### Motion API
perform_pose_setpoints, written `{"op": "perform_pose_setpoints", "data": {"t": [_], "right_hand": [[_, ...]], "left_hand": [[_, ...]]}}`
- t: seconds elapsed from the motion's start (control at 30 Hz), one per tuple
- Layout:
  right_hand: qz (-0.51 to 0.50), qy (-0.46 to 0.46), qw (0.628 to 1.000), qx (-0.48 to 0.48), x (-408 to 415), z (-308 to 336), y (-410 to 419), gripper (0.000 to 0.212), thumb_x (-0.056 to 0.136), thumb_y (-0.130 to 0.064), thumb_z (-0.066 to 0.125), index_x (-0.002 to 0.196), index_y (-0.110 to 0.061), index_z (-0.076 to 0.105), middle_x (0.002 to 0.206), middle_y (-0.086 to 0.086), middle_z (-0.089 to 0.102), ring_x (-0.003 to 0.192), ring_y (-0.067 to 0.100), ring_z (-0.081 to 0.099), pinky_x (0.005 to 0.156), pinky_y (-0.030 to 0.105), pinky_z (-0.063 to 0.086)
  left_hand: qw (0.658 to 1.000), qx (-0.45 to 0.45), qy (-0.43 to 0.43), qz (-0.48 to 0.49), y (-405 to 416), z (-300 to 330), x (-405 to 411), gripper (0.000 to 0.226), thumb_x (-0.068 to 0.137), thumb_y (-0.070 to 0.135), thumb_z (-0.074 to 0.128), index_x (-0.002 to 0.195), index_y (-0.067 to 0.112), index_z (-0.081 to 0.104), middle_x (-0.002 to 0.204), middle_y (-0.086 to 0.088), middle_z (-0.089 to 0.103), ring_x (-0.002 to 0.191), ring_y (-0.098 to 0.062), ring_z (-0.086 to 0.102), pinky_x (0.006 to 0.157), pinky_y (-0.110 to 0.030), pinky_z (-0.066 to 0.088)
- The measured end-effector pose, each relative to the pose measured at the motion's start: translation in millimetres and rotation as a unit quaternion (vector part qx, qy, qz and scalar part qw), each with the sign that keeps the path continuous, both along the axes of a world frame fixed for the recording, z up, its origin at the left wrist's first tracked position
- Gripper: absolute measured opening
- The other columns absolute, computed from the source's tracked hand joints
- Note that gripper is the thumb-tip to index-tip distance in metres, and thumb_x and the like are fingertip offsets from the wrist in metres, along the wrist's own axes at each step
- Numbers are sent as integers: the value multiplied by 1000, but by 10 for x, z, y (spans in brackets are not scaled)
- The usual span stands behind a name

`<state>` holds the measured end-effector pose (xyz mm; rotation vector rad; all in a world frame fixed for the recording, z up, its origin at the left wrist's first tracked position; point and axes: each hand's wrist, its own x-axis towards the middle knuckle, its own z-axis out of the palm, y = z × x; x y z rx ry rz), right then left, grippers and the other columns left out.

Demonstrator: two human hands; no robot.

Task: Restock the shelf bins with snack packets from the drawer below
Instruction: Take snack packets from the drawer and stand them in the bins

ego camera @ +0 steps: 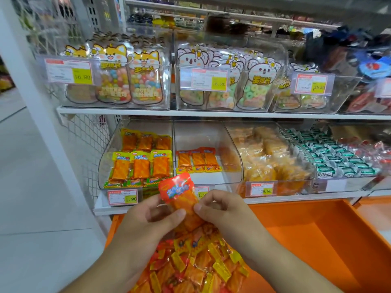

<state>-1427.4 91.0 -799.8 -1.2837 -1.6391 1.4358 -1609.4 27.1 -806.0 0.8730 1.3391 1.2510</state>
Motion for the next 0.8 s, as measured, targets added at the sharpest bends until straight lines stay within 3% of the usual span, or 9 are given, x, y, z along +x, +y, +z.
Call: {"op": "perform_pose_setpoints", "data": {"t": [0.13, 0.27, 0.33, 0.47, 0.67, 0.8], "right_hand": [[-10, -37, 998, 58, -19, 18, 22, 16, 93, -25, 77, 80, -16, 75, 65, -2, 59, 61, 5, 51, 56, 14, 38], [-65, -35, 994, 75, -21, -38, 58, 16, 92, -23, 77, 79, -15, 73, 67, 8, 61, 64, 9, 54, 64, 27, 42], [-83, -17, 994, 68, -3, -51, 76, 17, 92, -22, 77, 78, -13, 73, 62, 3, 54, 62, 11, 49, 64, 30, 40], [-87, -7, 994, 73, -8, -71, 60, 18, 90, -25, 79, 78, -12, 74, 62, 9, 56, 62, 12, 51, 63, 31, 43], [-56, -30, 993, 104, -122, -105, -15, 29, 89, -29, 81, 69, -17, 65, 54, -9, 48, 54, 6, 43, 52, 22, 36], [-43, -75, 988, 129, -67, -29, 79, 20, 95, -37, 72, 83, -23, 65, 72, -7, 61, 68, 8, 57, 60, 24, 49]], "left_hand": [[998, 22, 46, 32, -11, 44, 26, 30, 81, 22, 83, 107, 36, 79, 104, 5, 81, 100, -14, 76, 96, -47, 59], [997, 33, 45, 45, -6, 64, 24, 32, 82, 20, 83, 101, 45, 78, 101, 8, 80, 97, -10, 76, 90, -41, 60], [998, 34, 37, 45, -5, 77, 9, 33, 82, 17, 83, 97, 46, 79, 100, 9, 80, 95, -9, 76, 85, -36, 59], [998, 32, 39, 29, -18, 90, -3, 33, 81, 16, 83, 101, 41, 79, 102, 7, 81, 95, -9, 76, 85, -34, 59], [997, 31, 76, -9, -4, 63, 30, 30, 83, 20, 81, 110, 34, 78, 105, 11, 80, 102, -4, 74, 88, -29, 57], [994, 32, 100, -6, 99, 53, 23, 29, 86, 19, 79, 112, 33, 77, 103, 10, 80, 98, -5, 75, 84, -26, 58]]}}
